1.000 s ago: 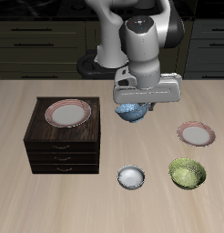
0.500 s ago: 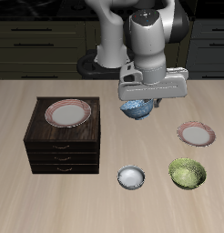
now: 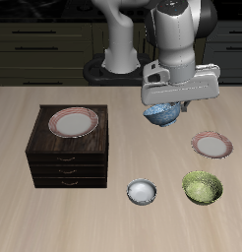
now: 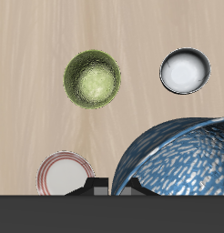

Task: Stack the blue bowl on the green bowl

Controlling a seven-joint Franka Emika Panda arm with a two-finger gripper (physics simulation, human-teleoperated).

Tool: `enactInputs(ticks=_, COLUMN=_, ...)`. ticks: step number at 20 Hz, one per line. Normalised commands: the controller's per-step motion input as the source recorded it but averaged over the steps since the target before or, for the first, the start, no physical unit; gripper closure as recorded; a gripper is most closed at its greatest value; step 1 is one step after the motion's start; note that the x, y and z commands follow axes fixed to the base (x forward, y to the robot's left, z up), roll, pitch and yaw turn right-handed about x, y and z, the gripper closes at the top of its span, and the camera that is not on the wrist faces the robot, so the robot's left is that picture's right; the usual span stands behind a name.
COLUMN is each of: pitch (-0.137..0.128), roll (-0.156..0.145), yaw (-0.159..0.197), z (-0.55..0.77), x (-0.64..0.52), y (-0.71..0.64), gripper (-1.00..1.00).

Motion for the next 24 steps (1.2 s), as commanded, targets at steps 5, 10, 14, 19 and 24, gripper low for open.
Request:
enactInputs(ticks=5, pitch=-0.017, roll=-0.028, yaw=0.027, z=0.19, x=0.29, y=0.17, gripper=1.00)
enactInputs(ticks=10, pitch=0.004, roll=-0.049, yaw=0.002, z=0.16, x=0.45, y=0.17, gripper=1.00)
enactInputs(ticks=14, pitch=0.004, roll=-0.042, yaw=0.006, z=0.10, x=0.36, y=0.15, gripper=1.00)
enactInputs(ticks=19, pitch=0.017, roll=-0.029, yaw=-0.005, z=0.01, x=0.34, y=0.16, gripper=1.00)
enactInputs(ticks=24, pitch=0.013, roll=-0.018, yaw=-0.009, z=-0.02, x=0.25, y=0.16, gripper=1.00)
